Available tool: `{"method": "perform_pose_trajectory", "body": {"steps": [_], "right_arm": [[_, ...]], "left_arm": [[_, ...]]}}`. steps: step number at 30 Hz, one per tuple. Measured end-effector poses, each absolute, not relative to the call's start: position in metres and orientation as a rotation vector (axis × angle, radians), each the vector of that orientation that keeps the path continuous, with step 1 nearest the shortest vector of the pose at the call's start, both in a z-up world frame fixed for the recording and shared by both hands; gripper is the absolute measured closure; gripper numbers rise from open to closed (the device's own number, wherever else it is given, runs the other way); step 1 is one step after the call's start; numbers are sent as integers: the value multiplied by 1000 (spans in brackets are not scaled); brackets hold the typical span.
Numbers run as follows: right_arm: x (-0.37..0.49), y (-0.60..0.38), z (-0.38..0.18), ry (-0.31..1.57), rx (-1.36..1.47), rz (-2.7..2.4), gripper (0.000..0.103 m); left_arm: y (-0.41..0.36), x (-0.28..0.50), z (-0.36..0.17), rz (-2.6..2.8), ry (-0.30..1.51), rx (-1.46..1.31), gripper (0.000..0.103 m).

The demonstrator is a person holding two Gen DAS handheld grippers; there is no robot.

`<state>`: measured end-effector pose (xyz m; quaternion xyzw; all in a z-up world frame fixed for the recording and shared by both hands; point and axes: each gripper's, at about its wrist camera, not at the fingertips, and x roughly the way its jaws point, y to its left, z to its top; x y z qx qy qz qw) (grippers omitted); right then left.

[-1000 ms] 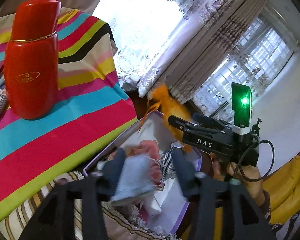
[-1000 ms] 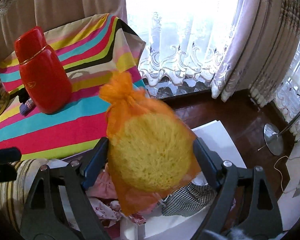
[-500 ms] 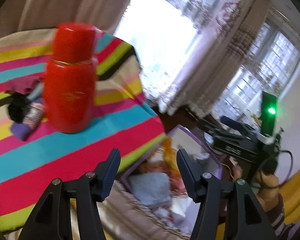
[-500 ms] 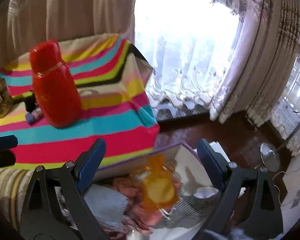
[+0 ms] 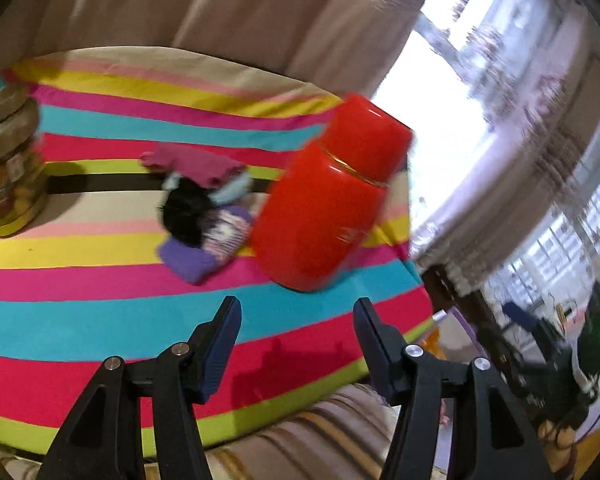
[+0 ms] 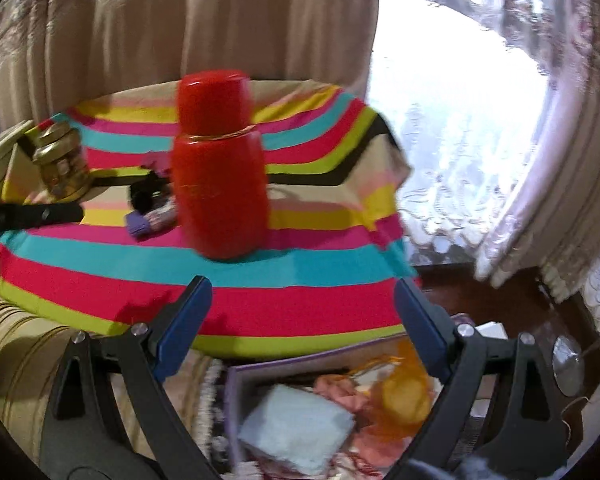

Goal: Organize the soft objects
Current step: 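Move both tools back to the bed and grasp the black glove with the left tool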

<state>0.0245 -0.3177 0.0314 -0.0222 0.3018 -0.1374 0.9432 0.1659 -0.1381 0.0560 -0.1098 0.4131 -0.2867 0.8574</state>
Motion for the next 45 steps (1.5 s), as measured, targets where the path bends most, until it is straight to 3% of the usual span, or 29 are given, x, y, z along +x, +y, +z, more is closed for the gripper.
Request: {"method": "perform_pose_trajectory", "body": {"steps": [14,31,36,42,45], "right_arm": [[55,-265,25,612,-65,-109,10],[106,-219,24,638,-164,-44,10],[128,-194,31,628,-211,-21,10],[160,-162,41,622,-267,5,10],[181,-151,43,631,-290,-3,10]], "left_arm": [[-106,254,26,-470,913,-232,44],[-124,330,-39,-500,1039,-337,44],[-116,341,-54,-522,1053,-385,64],[-102,345,-64,-555,1047,-458,81],[-90,345,-60,-556,1028,-498,84]]}}
